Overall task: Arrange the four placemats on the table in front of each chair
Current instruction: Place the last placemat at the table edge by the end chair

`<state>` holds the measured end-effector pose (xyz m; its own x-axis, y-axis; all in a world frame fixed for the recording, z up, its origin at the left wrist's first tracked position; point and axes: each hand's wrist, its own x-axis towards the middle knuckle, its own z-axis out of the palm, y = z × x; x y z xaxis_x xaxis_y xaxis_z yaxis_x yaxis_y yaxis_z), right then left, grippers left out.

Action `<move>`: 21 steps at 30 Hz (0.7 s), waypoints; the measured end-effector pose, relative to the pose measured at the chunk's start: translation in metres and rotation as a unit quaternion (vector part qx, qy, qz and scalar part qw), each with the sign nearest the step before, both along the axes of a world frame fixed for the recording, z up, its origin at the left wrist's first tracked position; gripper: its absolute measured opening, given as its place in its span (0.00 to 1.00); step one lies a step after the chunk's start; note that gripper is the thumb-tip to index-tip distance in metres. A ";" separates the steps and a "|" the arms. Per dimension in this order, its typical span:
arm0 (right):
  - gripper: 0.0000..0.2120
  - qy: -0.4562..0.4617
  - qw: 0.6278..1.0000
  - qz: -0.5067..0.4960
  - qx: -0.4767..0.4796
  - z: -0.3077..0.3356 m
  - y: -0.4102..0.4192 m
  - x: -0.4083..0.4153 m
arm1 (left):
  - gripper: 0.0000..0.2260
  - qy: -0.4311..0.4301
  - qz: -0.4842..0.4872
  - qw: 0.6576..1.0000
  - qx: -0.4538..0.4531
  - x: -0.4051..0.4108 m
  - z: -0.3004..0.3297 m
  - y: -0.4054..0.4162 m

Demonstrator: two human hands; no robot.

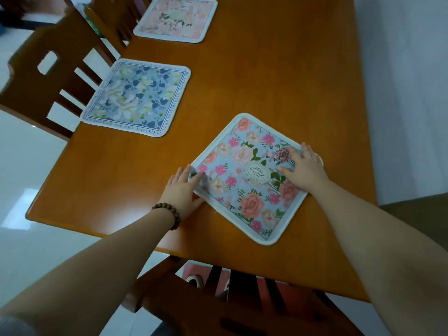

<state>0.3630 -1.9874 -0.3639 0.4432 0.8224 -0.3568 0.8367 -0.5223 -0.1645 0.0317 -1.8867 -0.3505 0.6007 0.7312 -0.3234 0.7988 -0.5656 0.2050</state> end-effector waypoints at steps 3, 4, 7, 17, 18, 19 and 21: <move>0.39 -0.019 1.000 -0.012 0.007 -0.001 -0.007 0.004 | 0.31 0.010 0.033 0.999 0.011 0.009 0.001 0.008; 0.39 -0.021 1.000 -0.017 0.011 -0.001 -0.011 0.005 | 0.30 0.016 0.042 0.999 0.013 0.013 0.000 0.011; 0.36 -0.021 0.998 -0.043 0.037 0.000 -0.031 0.002 | 0.25 0.013 0.072 0.997 0.022 0.025 -0.001 0.020; 0.36 -0.095 0.989 -0.114 0.017 0.000 -0.110 -0.100 | 0.23 -0.056 0.049 0.996 -0.038 0.040 0.002 0.034; 0.36 -0.092 0.989 -0.112 0.016 0.001 -0.114 -0.107 | 0.27 -0.066 0.047 0.995 -0.051 0.037 0.003 0.032; 0.37 -0.087 0.990 -0.112 0.019 0.001 -0.117 -0.112 | 0.31 -0.071 0.042 0.995 -0.060 0.034 0.005 0.029; 0.38 -0.058 0.989 -0.128 0.040 0.004 -0.120 -0.112 | 0.43 -0.073 0.039 0.993 -0.084 0.027 0.008 0.022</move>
<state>0.2512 -2.1077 -0.3604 0.6749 0.7015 -0.2289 0.6945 -0.7087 -0.1242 0.0586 -1.8648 -0.3428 0.5942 0.7197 -0.3590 0.7935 -0.4518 0.4077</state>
